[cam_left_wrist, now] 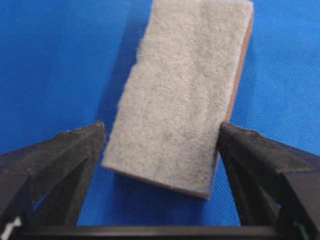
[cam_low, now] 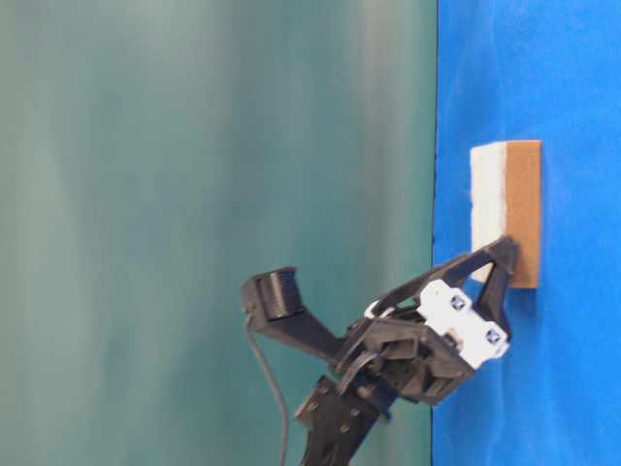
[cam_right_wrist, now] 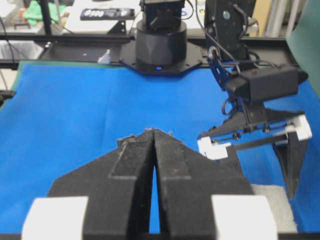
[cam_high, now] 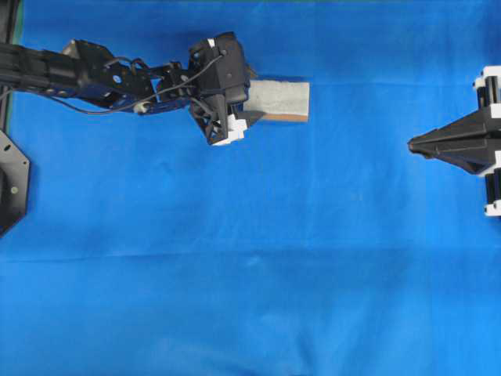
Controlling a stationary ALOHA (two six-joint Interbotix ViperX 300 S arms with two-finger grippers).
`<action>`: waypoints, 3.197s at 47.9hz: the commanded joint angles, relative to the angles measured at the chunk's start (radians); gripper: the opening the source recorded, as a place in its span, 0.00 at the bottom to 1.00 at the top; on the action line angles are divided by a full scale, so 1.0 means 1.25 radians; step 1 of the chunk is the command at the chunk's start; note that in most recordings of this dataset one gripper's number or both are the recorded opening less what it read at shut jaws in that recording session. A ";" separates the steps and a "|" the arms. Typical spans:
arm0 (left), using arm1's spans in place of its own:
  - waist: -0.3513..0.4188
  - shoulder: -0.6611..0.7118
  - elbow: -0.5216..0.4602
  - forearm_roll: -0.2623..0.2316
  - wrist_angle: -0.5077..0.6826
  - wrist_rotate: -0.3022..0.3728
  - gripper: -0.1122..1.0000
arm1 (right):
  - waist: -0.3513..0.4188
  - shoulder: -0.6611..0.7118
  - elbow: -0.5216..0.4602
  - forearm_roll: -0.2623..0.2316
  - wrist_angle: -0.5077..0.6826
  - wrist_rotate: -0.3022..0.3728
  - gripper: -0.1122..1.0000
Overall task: Hand over the sponge with the left arm and wipe it with the right arm.
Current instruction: 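Reach the left gripper to the sponge and close on its left end, then lift the sponge with the left gripper and carry it toward center, then move the open right gripper in and close it on the sponge's right end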
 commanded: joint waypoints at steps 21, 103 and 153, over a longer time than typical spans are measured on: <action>0.007 0.012 -0.005 -0.002 -0.001 -0.012 0.93 | -0.001 0.015 -0.013 0.000 -0.007 0.000 0.12; -0.266 -0.387 0.076 -0.007 0.191 -0.264 0.48 | -0.032 0.153 -0.083 0.002 -0.009 0.007 0.12; -0.266 -0.387 0.077 -0.007 0.191 -0.263 0.48 | 0.006 0.544 -0.350 0.058 0.071 0.020 0.78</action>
